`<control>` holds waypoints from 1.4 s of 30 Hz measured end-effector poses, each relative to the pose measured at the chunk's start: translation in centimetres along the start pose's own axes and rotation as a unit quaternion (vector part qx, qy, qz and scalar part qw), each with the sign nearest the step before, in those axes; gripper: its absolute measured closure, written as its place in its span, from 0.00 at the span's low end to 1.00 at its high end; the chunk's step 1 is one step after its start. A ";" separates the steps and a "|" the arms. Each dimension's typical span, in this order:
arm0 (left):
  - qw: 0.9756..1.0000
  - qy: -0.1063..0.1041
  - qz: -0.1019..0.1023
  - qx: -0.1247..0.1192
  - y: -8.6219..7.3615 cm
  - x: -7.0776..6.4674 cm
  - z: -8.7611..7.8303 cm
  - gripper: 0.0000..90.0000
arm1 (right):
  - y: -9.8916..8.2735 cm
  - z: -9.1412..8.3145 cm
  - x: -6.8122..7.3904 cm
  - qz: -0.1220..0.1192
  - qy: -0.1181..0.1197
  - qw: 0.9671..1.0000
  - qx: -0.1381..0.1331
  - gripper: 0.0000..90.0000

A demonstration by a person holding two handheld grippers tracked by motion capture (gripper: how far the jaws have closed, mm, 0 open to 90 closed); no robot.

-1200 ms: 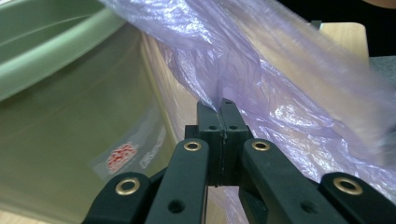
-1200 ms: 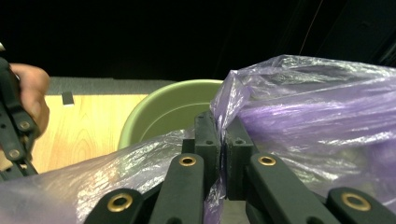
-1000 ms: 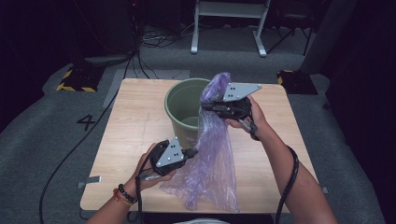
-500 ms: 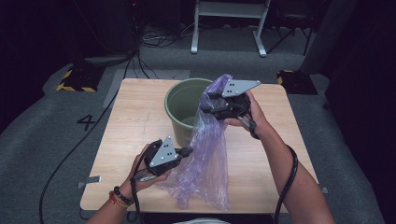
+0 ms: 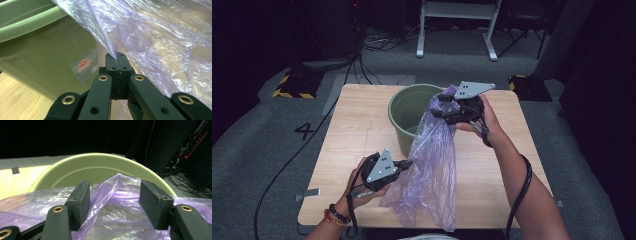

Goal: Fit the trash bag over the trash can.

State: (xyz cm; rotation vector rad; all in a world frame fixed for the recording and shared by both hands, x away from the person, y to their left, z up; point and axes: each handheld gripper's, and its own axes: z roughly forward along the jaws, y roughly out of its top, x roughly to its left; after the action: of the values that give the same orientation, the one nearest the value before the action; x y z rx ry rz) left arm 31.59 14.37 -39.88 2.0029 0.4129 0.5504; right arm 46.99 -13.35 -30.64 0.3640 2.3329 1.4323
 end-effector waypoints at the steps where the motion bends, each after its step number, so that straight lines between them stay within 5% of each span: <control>1: 1.000 0.003 -0.002 -0.002 -0.1 0.1 -0.2 1.00 | 0.1 0.1 0.0 0.000 0.001 1.000 0.002 0.46; 9: 1.000 0.016 -0.006 -0.017 0.1 0.5 -1.2 1.00 | 0.0 2.5 0.5 -0.014 0.021 0.999 0.039 0.94; 24: 0.999 -0.019 0.007 -0.035 2.9 0.6 0.9 0.87 | 0.4 3.6 0.3 -0.018 0.028 0.998 0.057 1.00; 26: 0.999 -0.011 0.017 -0.027 3.0 0.5 1.2 0.91 | 0.5 3.7 0.3 -0.022 0.034 0.997 0.061 0.94; 27: 1.000 -0.008 0.017 -0.025 3.0 0.5 1.2 0.99 | 0.5 3.7 0.3 -0.026 0.038 0.997 0.064 0.81; 28: 1.000 -0.005 0.018 -0.021 3.0 0.5 1.2 1.00 | 0.5 3.7 0.3 -0.026 0.029 0.997 0.063 0.71; 32: 1.000 0.007 0.011 -0.009 2.6 0.8 1.1 1.00 | 0.2 3.0 0.0 -0.016 0.023 0.998 0.052 0.54; 36: 1.000 0.020 0.007 0.007 2.0 1.0 0.7 1.00 | 0.2 2.1 -0.2 -0.015 0.001 0.999 0.037 0.40; 42: 0.999 0.028 -0.003 0.013 1.2 1.1 0.4 1.00 | 0.6 0.9 -0.1 -0.017 -0.015 1.000 0.011 0.32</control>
State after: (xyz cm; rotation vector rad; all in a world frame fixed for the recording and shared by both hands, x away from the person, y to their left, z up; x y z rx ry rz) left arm 32.81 14.14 -38.77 2.0144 0.4639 0.6016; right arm 47.45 -12.43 -30.45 0.3491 2.3221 1.3766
